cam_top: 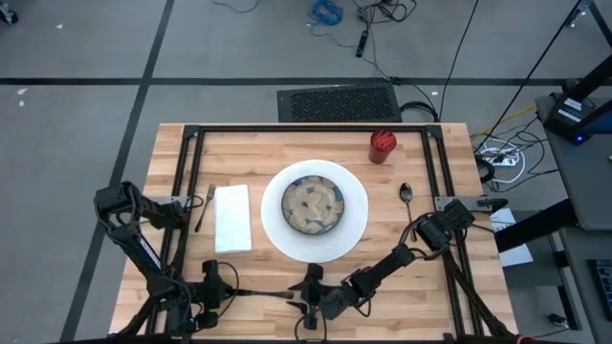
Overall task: Set table place
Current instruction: Put the black table knife beside the white table mat
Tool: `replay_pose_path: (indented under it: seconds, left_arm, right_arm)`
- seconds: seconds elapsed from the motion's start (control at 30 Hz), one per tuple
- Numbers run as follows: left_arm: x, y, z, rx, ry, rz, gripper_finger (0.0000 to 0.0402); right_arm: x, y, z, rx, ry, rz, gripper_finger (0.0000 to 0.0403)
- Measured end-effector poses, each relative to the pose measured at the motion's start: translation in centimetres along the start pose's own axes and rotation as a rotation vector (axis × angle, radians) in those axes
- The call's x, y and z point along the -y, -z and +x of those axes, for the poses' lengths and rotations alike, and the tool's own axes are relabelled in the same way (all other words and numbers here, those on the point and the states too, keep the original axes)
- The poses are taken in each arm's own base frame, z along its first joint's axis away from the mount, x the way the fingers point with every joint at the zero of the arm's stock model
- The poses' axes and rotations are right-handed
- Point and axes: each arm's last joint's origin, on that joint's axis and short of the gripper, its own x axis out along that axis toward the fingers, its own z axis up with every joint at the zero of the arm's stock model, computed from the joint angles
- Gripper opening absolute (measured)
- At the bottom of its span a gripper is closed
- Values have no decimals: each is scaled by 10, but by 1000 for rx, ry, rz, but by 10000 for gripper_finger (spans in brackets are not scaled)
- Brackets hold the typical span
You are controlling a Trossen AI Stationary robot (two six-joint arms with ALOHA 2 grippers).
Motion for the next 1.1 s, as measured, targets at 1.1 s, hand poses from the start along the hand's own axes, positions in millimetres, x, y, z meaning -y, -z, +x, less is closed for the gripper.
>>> replay_pose_path:
  seconds: [1.1]
  left_arm:
    - [8, -12, -12, -8, 54, -56, 102]
  right_arm:
    - [8, 17, 7, -140, -14, -276, 75]
